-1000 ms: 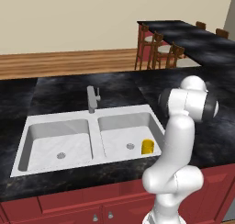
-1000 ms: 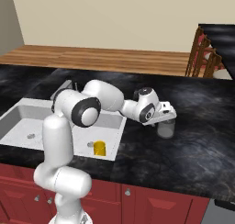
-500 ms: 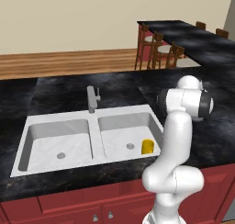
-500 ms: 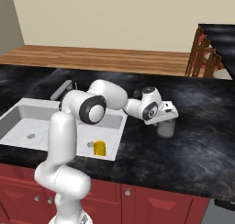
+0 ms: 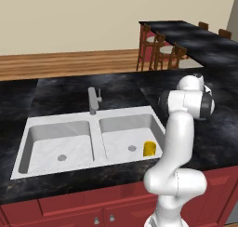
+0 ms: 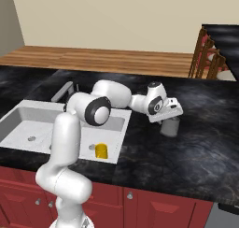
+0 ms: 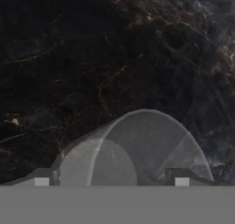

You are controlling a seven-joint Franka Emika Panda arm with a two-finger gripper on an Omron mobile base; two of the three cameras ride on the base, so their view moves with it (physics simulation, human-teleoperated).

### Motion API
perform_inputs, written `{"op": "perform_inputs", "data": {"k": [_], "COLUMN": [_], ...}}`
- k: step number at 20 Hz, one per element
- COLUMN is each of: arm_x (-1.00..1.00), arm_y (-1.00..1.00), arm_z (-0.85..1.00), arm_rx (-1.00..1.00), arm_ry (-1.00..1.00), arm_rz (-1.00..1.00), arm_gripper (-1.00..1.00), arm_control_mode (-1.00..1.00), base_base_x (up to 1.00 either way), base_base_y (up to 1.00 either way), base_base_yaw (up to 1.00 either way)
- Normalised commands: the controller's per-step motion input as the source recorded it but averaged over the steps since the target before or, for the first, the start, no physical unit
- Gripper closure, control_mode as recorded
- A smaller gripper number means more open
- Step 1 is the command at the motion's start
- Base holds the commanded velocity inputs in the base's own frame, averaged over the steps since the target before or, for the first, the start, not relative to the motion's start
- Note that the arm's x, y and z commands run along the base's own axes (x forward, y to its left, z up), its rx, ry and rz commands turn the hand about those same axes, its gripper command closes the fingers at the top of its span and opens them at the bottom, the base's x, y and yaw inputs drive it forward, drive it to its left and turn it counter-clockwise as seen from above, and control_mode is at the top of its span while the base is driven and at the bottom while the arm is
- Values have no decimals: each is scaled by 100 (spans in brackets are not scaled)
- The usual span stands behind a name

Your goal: Move any existing items from the left basin to the right basin for drying. Then move the glass cup from the counter to the left basin of the sink for washing.

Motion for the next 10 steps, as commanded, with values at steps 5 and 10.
{"op": "perform_inputs", "data": {"k": [5,10], "arm_x": [-1,-5], "arm_y": [0,0], "arm_z": [-26,-13], "arm_rx": [0,0], "arm_ry": [2,0], "arm_rz": [1,1], "arm_gripper": [100,100], "arm_control_mode": [-100,-100], "base_base_x": [0,0], "base_base_y": [0,0], "base_base_yaw": [0,0]}}
